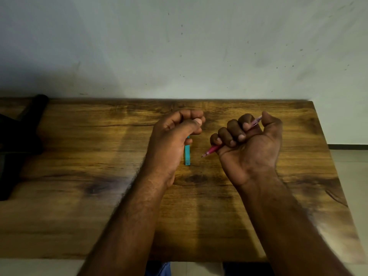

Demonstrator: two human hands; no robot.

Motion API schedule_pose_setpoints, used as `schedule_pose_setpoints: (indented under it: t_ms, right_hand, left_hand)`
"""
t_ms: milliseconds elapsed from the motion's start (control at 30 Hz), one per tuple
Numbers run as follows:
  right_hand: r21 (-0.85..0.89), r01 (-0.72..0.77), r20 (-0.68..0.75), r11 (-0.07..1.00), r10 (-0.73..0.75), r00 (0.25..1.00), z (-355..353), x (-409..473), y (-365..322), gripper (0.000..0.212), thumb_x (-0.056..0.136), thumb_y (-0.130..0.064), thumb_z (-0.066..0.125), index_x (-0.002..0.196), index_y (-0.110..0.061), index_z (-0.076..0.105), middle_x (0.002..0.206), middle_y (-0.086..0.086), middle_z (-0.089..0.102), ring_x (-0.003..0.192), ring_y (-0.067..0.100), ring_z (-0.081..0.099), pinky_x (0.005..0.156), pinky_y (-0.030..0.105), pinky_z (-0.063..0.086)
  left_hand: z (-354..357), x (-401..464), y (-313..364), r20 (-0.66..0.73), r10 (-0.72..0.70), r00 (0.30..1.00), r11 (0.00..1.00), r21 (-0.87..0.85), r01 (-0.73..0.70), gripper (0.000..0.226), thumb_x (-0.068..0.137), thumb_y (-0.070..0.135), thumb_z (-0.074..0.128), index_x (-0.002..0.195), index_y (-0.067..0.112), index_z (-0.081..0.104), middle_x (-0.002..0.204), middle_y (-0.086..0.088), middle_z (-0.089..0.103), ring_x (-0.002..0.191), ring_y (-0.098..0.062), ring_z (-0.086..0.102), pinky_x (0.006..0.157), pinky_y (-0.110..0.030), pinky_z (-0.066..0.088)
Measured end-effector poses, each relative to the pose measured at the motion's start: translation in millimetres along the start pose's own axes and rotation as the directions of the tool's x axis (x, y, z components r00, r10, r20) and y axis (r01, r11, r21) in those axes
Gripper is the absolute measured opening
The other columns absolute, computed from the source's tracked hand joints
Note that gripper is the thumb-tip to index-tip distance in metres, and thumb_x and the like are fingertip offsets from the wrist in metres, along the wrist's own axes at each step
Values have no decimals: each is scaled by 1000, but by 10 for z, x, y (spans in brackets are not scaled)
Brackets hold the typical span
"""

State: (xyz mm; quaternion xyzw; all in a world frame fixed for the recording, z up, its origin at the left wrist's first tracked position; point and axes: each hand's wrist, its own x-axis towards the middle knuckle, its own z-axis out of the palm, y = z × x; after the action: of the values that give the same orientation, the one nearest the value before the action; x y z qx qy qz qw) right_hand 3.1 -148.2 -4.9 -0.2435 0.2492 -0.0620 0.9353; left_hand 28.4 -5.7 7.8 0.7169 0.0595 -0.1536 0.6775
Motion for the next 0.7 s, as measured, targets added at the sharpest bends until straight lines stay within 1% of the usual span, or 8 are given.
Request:
schedule_pose_setpoints:
  t_ms: [67,133,200,333,467,600,700]
  right_hand:
    - [-13,15,-2,1000,-15,1000,9,-5,-2,46,98,-45,35,62,-17,43,54,-1,26,51,16,22,57,31,33]
    - [11,-2,3,1000,2,1000,11,-3,-12,47,98,-47,35,62,-17,43,54,-2,27,52,15,22,58,31,33]
    - [21,-19,16,1000,19,1000,10,-4,-16,49,98,-50,35,62,-17,43,55,-2,27,52,15,23,59,31,34]
    - [-5,6,17,1000,-6,1000,9,-10,-19,47,97,-45,34,60,-17,40,53,-1,26,50,15,22,56,30,33]
    - [18,-30,3,999,30,1000,8,-2,-29,51,98,-52,35,62,-17,42,55,-2,26,52,15,21,57,31,32]
    - [-29,-6,-7,1000,6,1000,12,-7,-25,47,97,-43,35,58,-17,39,51,-1,24,50,16,19,55,31,32]
    - [-8,-26,-21,1000,25,999,9,-9,-30,50,97,-49,35,59,-17,38,51,-1,23,51,16,18,55,30,31]
  left_hand:
    - [0,1,0,-6,-5,1000,1000,2,5,19,98,19,63,110,23,77,108,7,81,105,-18,75,92,-46,53]
    - [4,4,-1,-12,-8,1000,1000,2,8,20,98,18,62,110,22,77,108,7,81,105,-19,75,92,-45,53]
    - [11,0,3,-11,-9,1000,1000,3,9,20,98,17,62,110,22,77,108,6,81,105,-19,75,91,-44,53]
    - [14,-2,-3,-9,-9,1000,1000,7,9,19,99,17,62,110,23,77,108,7,81,104,-17,75,91,-43,53]
    - [15,2,0,-12,-10,1000,1000,9,10,19,99,18,62,110,23,77,108,7,81,104,-17,75,92,-45,53]
    - [12,0,0,-5,-9,1000,1000,8,9,19,99,18,62,110,23,77,109,7,81,104,-17,75,93,-45,53]
    - [6,2,-3,-4,-5,1000,1000,1,5,19,99,18,62,109,23,77,109,7,81,105,-19,75,92,-45,53]
